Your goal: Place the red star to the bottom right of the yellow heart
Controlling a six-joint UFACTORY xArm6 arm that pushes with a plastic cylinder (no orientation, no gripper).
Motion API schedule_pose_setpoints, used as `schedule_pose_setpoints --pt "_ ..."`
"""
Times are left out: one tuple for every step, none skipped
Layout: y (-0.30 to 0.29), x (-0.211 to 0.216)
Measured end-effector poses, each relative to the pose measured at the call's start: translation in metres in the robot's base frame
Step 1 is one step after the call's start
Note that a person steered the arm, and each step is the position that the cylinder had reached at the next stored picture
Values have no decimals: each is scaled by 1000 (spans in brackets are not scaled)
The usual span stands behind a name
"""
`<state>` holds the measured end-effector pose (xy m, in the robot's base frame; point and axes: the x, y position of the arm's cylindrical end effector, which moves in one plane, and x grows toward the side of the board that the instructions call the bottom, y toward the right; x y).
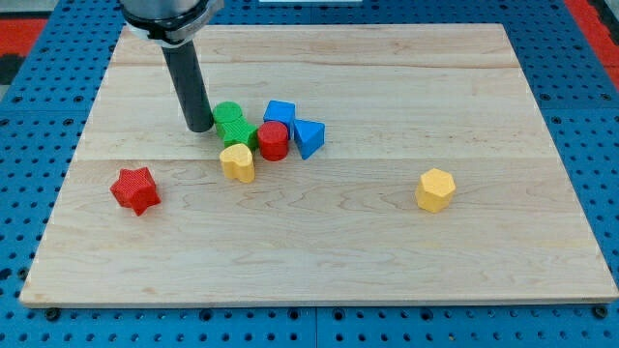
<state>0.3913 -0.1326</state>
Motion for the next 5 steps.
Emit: schedule_pose_setpoints --pt "11 -6" --pt "-78 -8" --pt "-139 49" --pt "-112 78" --pt "-98 98"
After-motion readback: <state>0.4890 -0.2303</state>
